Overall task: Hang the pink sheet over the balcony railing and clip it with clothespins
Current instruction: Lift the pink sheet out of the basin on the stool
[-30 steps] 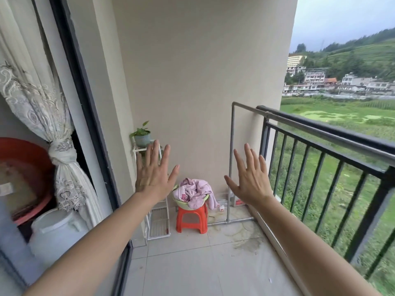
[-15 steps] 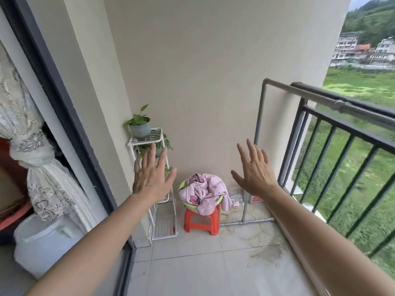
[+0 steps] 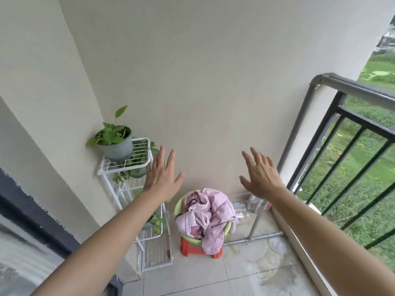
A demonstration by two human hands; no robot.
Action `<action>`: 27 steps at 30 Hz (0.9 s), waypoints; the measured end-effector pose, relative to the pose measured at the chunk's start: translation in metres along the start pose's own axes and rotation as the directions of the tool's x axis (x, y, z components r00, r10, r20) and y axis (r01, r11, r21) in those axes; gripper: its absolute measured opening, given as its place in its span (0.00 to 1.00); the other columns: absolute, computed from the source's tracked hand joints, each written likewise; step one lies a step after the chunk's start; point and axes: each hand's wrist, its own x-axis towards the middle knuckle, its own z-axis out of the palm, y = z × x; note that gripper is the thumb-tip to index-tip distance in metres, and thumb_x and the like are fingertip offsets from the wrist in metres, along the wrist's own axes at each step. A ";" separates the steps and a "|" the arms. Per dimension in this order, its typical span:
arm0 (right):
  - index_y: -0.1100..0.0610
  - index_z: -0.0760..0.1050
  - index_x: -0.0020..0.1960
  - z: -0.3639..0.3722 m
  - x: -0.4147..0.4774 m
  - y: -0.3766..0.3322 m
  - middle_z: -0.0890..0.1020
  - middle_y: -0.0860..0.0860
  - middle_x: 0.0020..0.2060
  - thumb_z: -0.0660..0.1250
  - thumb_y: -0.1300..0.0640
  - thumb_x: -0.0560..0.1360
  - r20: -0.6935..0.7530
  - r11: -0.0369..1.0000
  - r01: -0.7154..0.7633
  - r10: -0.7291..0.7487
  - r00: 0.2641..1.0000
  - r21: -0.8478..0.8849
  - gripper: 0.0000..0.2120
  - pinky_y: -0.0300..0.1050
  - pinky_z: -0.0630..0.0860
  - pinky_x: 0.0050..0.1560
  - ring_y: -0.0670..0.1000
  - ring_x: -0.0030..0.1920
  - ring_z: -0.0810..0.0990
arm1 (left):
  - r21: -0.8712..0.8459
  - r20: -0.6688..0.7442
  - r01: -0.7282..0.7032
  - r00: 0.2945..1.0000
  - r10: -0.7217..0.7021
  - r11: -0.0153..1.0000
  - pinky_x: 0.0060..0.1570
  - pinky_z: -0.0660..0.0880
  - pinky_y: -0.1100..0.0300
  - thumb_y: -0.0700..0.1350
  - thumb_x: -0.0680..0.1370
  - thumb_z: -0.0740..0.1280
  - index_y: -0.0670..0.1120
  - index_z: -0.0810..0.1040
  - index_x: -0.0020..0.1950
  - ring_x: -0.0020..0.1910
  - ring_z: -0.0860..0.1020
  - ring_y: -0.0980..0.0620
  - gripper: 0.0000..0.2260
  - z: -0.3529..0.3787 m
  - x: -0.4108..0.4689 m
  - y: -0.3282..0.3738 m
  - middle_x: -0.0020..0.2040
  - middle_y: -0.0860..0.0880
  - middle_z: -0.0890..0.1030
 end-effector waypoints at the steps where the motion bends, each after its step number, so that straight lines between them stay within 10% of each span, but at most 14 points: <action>1: 0.56 0.53 0.79 0.011 0.016 0.002 0.58 0.61 0.78 0.63 0.42 0.76 0.016 1.000 0.001 -0.001 1.000 -0.001 0.39 0.56 0.60 0.74 0.60 0.75 0.61 | -0.006 0.024 -0.001 1.000 0.001 1.000 0.76 0.47 0.44 0.61 0.80 0.54 0.51 0.42 0.79 0.78 0.45 0.43 0.34 0.011 0.016 -0.002 0.79 0.45 0.36; 11: 0.55 0.52 0.80 0.176 0.166 0.018 0.57 0.59 0.78 0.63 0.43 0.77 0.231 0.994 0.051 -0.072 0.970 0.097 0.38 0.54 0.59 0.74 0.59 0.76 0.60 | -0.017 0.322 0.127 0.940 -0.115 0.992 0.75 0.50 0.47 0.57 0.79 0.60 0.51 0.43 0.79 0.78 0.47 0.44 0.35 0.170 0.135 -0.011 0.79 0.46 0.38; 27: 0.51 0.56 0.78 0.492 0.243 -0.040 0.65 0.55 0.74 0.67 0.53 0.76 0.576 0.915 0.059 -0.301 0.760 0.400 0.35 0.55 0.71 0.66 0.58 0.70 0.69 | 0.048 0.726 0.590 0.534 -0.433 0.806 0.71 0.60 0.43 0.60 0.78 0.60 0.49 0.51 0.78 0.77 0.53 0.42 0.34 0.461 0.165 -0.051 0.79 0.44 0.48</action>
